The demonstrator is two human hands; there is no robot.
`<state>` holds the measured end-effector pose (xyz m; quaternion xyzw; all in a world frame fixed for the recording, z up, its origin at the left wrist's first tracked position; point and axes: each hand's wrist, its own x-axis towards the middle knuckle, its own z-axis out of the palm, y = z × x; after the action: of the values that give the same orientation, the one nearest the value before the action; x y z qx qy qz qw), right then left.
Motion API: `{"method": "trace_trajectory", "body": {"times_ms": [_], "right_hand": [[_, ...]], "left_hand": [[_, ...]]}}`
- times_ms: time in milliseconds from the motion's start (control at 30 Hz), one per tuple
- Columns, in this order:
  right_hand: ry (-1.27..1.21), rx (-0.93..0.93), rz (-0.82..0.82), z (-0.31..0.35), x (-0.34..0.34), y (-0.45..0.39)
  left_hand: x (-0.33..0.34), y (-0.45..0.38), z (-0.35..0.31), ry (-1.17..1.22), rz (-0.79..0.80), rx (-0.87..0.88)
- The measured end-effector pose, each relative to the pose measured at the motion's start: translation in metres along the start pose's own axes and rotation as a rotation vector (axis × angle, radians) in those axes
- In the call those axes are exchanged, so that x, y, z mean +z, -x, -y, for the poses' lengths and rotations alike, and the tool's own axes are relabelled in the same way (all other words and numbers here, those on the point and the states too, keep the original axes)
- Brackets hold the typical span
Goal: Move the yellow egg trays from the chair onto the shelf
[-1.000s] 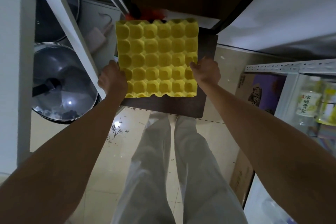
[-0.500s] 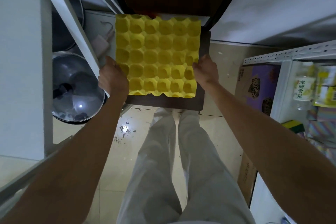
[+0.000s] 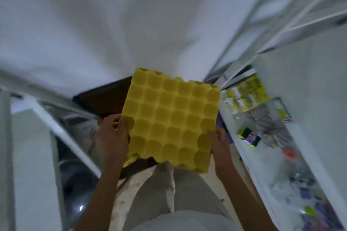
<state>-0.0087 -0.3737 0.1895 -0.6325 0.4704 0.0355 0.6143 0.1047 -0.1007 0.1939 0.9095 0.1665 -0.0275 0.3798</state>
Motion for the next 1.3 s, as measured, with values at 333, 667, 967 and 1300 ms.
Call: {"method": "trace_trajectory", "body": {"times_ms": [333, 667, 967, 1300], "right_hand": [[-0.292, -0.056, -0.217, 0.027, -0.182, 0.1], [-0.072, 0.017, -0.458, -0.005, -0.272, 0.078], [-0.161, 0.092, -0.496, 0.021, -0.355, -0.055], [-0.096, 0.113, -0.497, 0.105, -0.392, -0.192]], "left_hand": [[0.059, 0.059, -0.234, -0.028, 0.461, 0.47], [0.183, 0.134, -0.351, -0.173, 0.602, 0.811], [0.282, 0.112, -0.435, -0.073, 0.767, 0.69], [0.349, 0.051, -0.475, -0.208, 0.954, 0.793]]}}
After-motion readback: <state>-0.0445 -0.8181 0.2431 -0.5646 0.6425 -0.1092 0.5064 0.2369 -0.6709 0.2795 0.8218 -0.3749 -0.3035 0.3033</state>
